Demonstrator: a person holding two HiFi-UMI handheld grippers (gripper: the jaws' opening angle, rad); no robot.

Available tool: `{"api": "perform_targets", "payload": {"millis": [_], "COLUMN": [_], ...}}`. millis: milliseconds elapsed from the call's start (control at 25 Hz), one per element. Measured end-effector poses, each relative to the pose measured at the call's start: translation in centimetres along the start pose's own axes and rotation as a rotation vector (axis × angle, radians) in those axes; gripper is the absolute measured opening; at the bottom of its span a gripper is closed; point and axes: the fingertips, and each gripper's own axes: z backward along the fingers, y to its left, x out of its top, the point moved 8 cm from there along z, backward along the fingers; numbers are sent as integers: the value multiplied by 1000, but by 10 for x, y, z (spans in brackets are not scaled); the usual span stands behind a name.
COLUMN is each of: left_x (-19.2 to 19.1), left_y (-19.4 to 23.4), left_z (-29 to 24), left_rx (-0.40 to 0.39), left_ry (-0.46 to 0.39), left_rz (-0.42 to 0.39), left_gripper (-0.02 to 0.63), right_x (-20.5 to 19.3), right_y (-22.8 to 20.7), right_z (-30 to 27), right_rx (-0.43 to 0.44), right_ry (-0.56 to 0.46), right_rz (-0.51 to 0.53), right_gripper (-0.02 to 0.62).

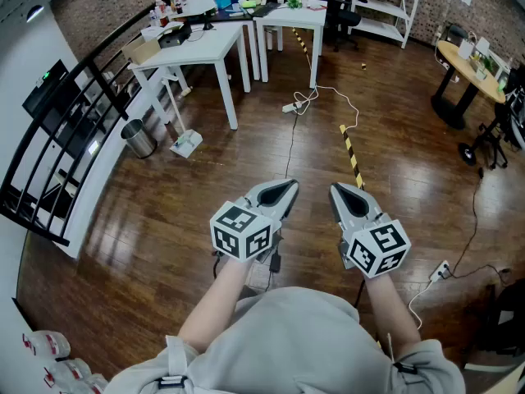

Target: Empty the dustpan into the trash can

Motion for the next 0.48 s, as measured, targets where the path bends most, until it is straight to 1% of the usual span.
{"api": "perform_targets", "payload": {"millis": [240,480], "left_x": [11,18], "left_y": [57,131], "left_z": [35,101], "left_rx": [93,243], "left_ry": [-17,-56], "left_rz": [-11,3], "left_gripper": [3,3], "right_x": [-7,-6], "right_y": [22,70], "right_z": [-62,-150], "right_rx": [81,217], "right_ry": [34,55], "right_rz": [32,64], "right_gripper": [0,0]}}
